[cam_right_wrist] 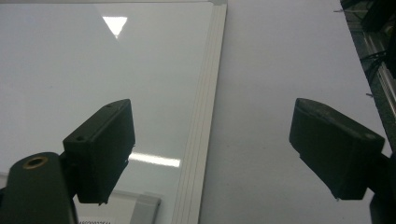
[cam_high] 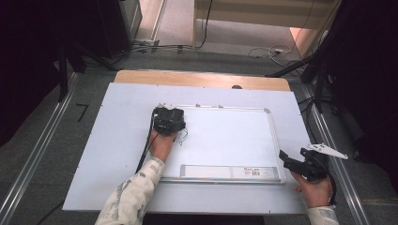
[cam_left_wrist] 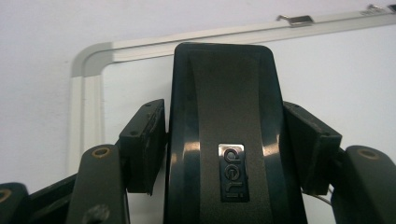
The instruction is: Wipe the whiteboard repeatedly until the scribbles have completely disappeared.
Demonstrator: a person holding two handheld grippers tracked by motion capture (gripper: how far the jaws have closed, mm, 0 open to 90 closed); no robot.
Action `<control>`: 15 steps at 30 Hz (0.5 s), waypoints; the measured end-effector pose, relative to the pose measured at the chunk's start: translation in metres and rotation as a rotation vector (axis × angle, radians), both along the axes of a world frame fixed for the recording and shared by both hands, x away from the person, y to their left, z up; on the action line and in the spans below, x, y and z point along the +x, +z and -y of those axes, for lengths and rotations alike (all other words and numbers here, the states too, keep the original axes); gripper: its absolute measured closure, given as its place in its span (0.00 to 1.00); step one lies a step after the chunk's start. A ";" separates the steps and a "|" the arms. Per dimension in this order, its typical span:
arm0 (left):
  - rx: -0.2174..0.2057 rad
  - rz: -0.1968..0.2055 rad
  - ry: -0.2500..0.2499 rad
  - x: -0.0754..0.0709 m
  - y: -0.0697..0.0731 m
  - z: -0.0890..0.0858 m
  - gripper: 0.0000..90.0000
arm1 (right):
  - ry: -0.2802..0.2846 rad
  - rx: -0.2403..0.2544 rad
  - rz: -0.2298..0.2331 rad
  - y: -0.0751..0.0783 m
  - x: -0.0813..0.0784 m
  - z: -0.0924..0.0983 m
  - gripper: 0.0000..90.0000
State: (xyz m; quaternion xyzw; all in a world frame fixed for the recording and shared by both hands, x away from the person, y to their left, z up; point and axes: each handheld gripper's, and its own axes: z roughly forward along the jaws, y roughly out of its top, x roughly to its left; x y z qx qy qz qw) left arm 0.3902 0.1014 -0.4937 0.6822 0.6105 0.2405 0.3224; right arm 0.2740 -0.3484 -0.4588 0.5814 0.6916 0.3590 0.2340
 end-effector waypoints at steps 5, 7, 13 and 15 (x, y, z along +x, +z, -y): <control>0.001 -0.001 0.037 0.006 0.000 -0.014 0.42 | -0.004 0.000 0.000 0.000 -0.001 0.001 0.14; 0.005 0.000 0.048 0.010 0.000 -0.015 0.43 | -0.001 -0.001 0.000 0.000 0.000 0.000 0.14; 0.024 -0.001 0.037 0.015 0.001 -0.005 0.45 | -0.001 0.001 0.000 0.000 0.000 0.000 0.14; 0.023 0.000 0.030 0.015 0.001 -0.002 0.45 | -0.001 -0.001 0.002 0.000 0.000 0.000 0.14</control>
